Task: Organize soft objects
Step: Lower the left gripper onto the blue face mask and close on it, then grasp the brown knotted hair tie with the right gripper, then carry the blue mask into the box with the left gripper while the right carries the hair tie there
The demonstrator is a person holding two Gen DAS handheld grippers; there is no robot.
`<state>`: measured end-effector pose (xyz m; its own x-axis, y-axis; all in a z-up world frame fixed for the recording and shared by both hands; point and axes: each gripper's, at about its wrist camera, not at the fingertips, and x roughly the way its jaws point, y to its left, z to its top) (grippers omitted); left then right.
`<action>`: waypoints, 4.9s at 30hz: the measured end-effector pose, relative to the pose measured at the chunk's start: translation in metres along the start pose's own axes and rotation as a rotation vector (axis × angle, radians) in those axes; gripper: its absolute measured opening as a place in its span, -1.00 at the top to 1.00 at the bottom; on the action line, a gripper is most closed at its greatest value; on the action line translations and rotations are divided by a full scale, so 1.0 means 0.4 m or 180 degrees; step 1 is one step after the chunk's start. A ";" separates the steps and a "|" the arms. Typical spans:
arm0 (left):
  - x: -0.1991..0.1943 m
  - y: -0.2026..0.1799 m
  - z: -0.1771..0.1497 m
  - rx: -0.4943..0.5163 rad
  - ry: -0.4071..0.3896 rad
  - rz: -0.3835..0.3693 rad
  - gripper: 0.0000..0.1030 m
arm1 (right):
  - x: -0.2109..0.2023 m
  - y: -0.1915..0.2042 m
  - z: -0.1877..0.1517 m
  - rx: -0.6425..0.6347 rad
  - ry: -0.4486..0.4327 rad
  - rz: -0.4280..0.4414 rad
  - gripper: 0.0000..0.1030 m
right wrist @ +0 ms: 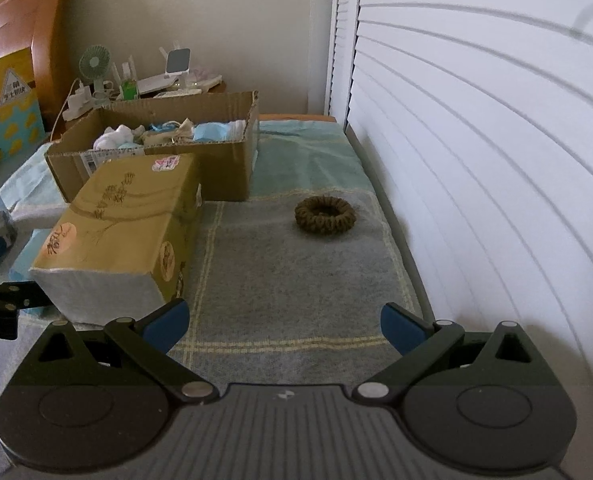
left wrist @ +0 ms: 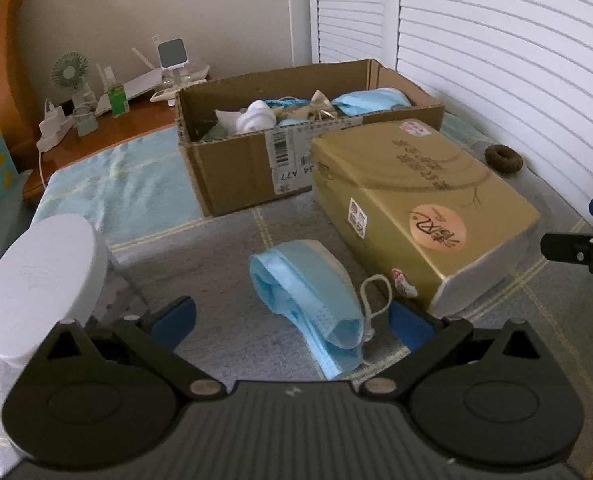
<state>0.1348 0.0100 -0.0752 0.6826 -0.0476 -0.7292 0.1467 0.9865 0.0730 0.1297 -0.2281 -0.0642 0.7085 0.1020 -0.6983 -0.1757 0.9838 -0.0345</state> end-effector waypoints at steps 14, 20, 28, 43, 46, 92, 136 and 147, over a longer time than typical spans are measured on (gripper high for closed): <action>0.015 0.012 -0.011 -0.0032 -0.0021 0.0272 -0.82 | 0.044 0.017 -0.021 -0.0124 0.0205 -0.0005 -1.00; 0.007 0.001 -0.011 -0.0118 -0.0078 0.0191 -0.39 | 0.051 0.021 -0.027 -0.0135 0.0239 0.0021 -1.00; 0.021 -0.005 0.003 -0.0271 -0.0123 0.0062 0.08 | 0.046 0.016 -0.049 -0.0071 0.0104 0.0062 -1.00; 0.015 0.000 -0.002 -0.0393 -0.0106 0.0006 0.17 | 0.073 0.001 0.020 -0.0229 -0.0046 -0.0081 -0.70; 0.014 0.001 -0.004 -0.0401 -0.0103 -0.0005 0.17 | 0.097 -0.012 0.045 -0.0193 -0.0086 -0.0138 -0.61; -0.133 0.038 0.017 -0.0063 -0.0154 -0.0472 0.32 | -0.008 0.016 0.165 -0.0190 -0.0429 0.0301 0.06; -0.126 0.089 0.180 -0.0025 -0.0430 -0.0458 0.32 | -0.084 0.128 0.194 -0.0245 -0.0495 0.0819 -1.00; 0.018 0.065 0.357 -0.0109 -0.0426 -0.0479 0.31 | -0.111 0.087 0.149 -0.0145 -0.0513 0.0793 -1.00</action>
<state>0.2458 0.0129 0.0186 0.7443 -0.2130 -0.6329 0.2312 0.9713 -0.0549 0.1328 -0.1897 0.0084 0.7384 0.3651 -0.5670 -0.3856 0.9183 0.0891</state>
